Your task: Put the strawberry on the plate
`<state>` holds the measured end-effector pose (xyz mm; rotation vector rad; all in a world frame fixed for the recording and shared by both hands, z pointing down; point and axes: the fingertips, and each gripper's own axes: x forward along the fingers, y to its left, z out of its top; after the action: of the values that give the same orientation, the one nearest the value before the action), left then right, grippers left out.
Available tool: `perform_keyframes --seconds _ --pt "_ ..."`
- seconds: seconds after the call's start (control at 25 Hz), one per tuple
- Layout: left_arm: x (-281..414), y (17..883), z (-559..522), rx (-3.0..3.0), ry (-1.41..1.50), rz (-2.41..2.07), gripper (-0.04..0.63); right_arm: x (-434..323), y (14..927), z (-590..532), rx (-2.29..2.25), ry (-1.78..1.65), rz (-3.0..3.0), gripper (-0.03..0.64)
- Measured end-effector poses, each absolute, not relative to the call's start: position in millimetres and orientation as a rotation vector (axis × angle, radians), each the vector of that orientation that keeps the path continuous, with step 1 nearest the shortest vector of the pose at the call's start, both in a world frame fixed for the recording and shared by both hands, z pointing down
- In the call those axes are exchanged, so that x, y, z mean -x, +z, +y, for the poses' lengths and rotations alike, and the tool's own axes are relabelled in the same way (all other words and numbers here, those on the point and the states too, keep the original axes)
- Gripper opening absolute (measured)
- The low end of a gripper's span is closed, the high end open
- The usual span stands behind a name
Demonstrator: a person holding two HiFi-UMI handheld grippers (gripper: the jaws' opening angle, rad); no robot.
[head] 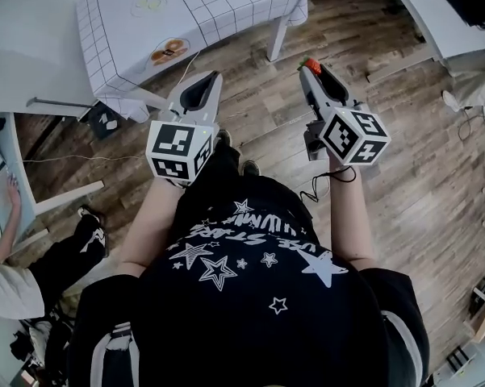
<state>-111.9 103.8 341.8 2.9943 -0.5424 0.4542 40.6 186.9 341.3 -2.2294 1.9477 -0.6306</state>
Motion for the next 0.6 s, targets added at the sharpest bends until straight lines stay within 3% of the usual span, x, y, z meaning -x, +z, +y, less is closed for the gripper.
perform_keyframes --seconds 0.6 --pt "67 337 66 -3.027 0.358 -0.439 0.009 -69 326 163 2.331 -0.567 1.913 0.143"
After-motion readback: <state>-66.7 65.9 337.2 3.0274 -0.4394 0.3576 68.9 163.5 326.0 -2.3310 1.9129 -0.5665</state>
